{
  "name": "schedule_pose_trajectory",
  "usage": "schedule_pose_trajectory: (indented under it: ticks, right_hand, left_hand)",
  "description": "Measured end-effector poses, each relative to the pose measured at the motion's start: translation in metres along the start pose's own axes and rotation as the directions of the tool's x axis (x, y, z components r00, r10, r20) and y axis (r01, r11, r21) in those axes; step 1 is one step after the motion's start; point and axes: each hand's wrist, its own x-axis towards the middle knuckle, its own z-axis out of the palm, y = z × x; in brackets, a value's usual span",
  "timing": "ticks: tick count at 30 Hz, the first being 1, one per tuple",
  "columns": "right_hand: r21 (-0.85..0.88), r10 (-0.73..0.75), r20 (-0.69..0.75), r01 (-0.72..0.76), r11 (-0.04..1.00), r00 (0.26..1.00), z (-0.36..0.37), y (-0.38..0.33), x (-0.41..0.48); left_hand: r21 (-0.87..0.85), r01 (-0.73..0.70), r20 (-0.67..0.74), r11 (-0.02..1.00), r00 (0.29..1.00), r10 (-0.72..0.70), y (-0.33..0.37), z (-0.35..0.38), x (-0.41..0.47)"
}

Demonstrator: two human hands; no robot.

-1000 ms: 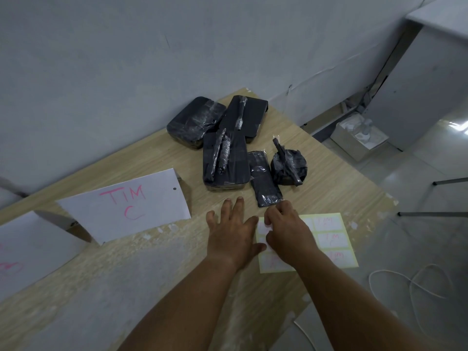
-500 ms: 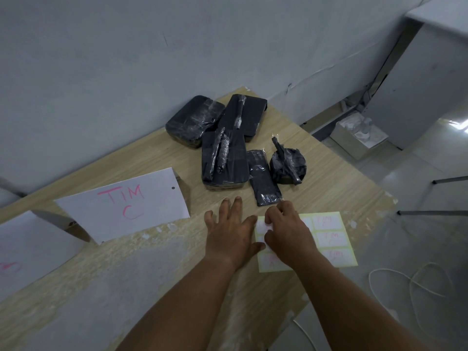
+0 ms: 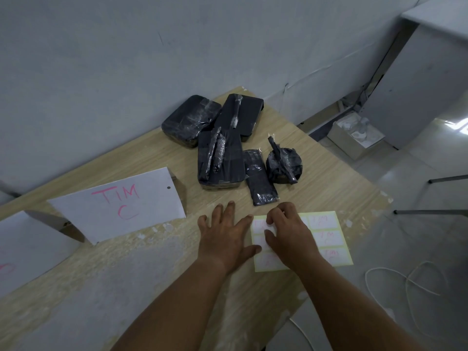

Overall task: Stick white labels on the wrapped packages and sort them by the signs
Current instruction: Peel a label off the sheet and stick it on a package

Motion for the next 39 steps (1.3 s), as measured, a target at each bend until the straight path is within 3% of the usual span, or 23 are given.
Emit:
schedule_pose_trajectory:
  ticks: [4, 6, 9, 14, 26, 39]
  right_hand:
    - [0.033, 0.005, -0.031, -0.004, 0.999, 1.000, 0.000, 0.012, -0.003]
    - [-0.026, 0.085, -0.032, -0.086, 0.996, 0.996, 0.000, 0.018, -0.002]
    - [-0.056, 0.192, 0.010, -0.191, 0.980, 0.981, 0.000, 0.022, 0.000]
    - [-0.041, 0.232, 0.070, -0.230, 0.972, 0.970, -0.002, 0.019, 0.003]
    - [-0.090, 0.203, 0.065, -0.197, 0.976, 0.977, -0.001, 0.012, 0.001]
    - [0.039, 0.190, 0.049, -0.192, 0.981, 0.981, -0.002, 0.004, -0.003]
  left_hand:
    - [-0.011, -0.025, 0.062, 1.000, 0.998, 0.025, -0.007, 0.002, 0.000]
    - [-0.008, -0.026, 0.063, 1.000, 0.998, 0.026, -0.008, 0.004, 0.000]
    - [-0.014, -0.023, 0.061, 1.000, 0.998, 0.024, -0.007, 0.005, 0.000]
    - [-0.029, -0.019, 0.071, 0.999, 0.997, 0.021, -0.007, 0.005, 0.000]
    - [-0.014, -0.018, 0.072, 1.000, 0.997, 0.019, -0.006, 0.005, 0.000]
    - [-0.014, -0.024, 0.045, 1.000, 0.999, 0.025, -0.006, 0.006, 0.000]
